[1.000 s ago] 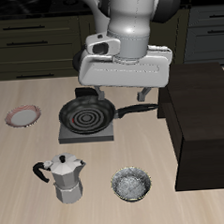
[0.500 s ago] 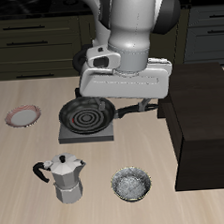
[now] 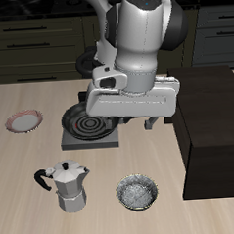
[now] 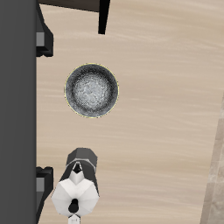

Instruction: Place the bowl on the plate

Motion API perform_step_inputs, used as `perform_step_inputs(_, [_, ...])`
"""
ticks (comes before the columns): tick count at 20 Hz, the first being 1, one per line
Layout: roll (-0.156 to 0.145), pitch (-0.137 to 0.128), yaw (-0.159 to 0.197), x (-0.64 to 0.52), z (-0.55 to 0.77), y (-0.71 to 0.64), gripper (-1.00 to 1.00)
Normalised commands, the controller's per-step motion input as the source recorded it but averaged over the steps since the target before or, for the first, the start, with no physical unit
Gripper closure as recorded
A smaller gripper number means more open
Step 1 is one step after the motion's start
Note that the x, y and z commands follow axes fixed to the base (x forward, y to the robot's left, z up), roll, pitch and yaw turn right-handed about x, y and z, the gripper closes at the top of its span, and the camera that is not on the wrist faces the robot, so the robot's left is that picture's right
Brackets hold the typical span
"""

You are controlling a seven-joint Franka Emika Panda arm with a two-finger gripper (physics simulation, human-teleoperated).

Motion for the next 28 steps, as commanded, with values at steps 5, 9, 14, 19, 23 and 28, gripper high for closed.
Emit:
perform_step_inputs(5, [-0.009, 0.017, 0.002, 0.08, -0.17, -0.03, -1.00])
perform_step_inputs(9, [0.010, 0.015, -0.019, 0.05, -0.24, 0.04, -1.00])
perform_step_inputs(14, [0.002, 0.029, -0.017, 0.06, -0.24, 0.00, -1.00])
perform_step_inputs(19, [-0.002, 0.017, -0.001, 0.03, -0.16, 0.00, -1.00])
perform_step_inputs(23, [-0.014, 0.022, 0.004, 0.04, -0.26, -0.08, -1.00])
perform_step_inputs(28, [-0.012, 0.027, -0.005, 0.03, -0.23, -0.07, -1.00])
